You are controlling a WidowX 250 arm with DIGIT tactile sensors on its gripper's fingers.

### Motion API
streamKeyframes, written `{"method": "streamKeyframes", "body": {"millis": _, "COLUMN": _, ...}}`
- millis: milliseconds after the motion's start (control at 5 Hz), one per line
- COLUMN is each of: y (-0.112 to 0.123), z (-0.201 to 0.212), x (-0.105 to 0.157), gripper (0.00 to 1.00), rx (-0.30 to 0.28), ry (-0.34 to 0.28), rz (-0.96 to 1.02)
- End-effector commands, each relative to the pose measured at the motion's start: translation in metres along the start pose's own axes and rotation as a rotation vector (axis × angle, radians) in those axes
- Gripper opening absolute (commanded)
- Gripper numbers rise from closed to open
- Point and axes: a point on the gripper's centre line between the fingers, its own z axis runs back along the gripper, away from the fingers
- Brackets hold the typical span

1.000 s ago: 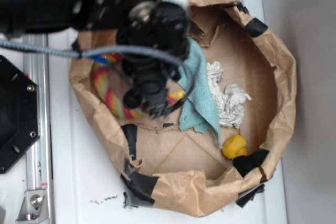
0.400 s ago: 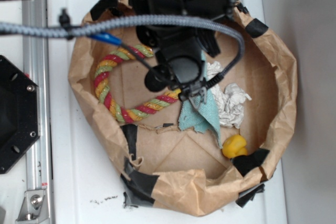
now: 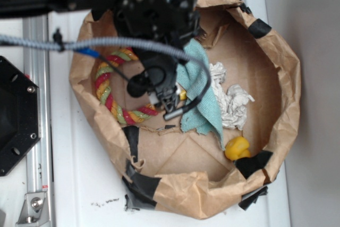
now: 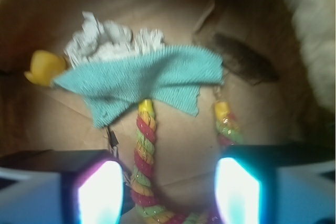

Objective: Grab the multicolored rope.

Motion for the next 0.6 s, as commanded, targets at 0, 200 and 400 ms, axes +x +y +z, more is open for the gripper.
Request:
{"method": "streamKeyframes", "body": {"millis": 0, "y": 0.006, "z": -0.025, "x": -0.013, "gripper": 1.00, "rx": -0.039, "ry": -0.018, "rz": -0.004}}
{"method": "streamKeyframes", "body": {"millis": 200, "y": 0.005, "z": -0.042, "x": -0.013, "gripper": 1.00, "rx": -0.049, "ry": -0.010, "rz": -0.028}}
{"method": "streamKeyframes", "body": {"millis": 400, "y": -0.004, "z": -0.058, "x": -0.012, "gripper": 1.00, "rx": -0.073, "ry": -0.007, "rz": -0.062}}
